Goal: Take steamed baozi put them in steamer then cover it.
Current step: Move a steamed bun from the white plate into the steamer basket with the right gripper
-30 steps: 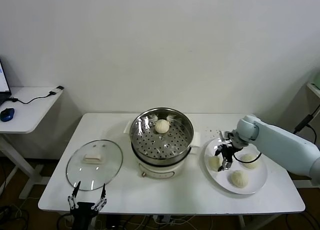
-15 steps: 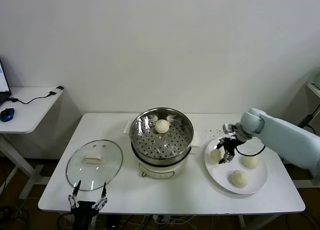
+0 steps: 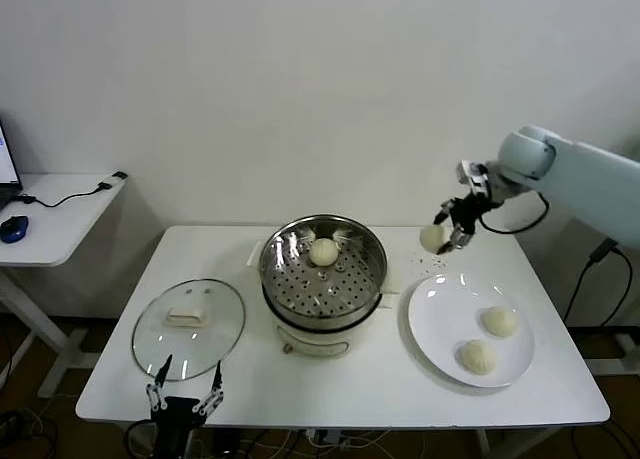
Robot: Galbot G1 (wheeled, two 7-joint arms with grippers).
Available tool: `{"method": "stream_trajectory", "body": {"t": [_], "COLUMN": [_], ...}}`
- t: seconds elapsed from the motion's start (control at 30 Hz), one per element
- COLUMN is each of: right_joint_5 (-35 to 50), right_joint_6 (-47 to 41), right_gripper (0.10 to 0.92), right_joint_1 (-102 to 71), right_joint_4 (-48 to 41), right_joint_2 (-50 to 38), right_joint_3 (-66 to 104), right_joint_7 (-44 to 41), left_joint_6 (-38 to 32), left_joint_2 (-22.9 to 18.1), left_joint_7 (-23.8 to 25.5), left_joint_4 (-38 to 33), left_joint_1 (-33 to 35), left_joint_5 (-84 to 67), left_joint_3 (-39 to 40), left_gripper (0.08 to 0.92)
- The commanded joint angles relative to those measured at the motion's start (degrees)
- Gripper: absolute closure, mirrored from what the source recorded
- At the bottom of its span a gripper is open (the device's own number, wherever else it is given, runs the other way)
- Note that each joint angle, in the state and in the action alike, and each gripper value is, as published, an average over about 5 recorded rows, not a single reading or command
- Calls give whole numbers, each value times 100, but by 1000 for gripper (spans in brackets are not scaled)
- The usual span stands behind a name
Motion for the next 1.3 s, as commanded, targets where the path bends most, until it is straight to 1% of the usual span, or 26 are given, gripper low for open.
{"method": "stream_trajectory", "body": {"t": [0.03,0.2,0.37,0.8,1.3], "right_joint_5": [1287,1467,1414,1145,967], "right_joint_6": [-255,-373,-509,-613,-600], "right_gripper": [330,330,330,330,324], "right_joint_1": [835,559,94,-756,-1041], "right_joint_4": [-273,-402,-458,-547,-688], "right_joint_2": [1713,2487,2841,3230,3268], "right_joint_3": [-751,-749,-677,-635,-582], "right_joint_7": [178,323,573,873,993], "left_joint_6": [24,38,32,24,15], "left_joint_2": [0,-13,-7,-29,17], "left_joint_7": [31,51,44,33,33], "left_joint_4": [-46,-71,-91,-95,-80], "left_joint_1": [14,-11,-12,-14,-24], "left_joint_5": [-34,-38,-34,-36,-28], "left_joint_3": [109,98,76,21,-3], "left_gripper": [177,177,177,177,177]}}
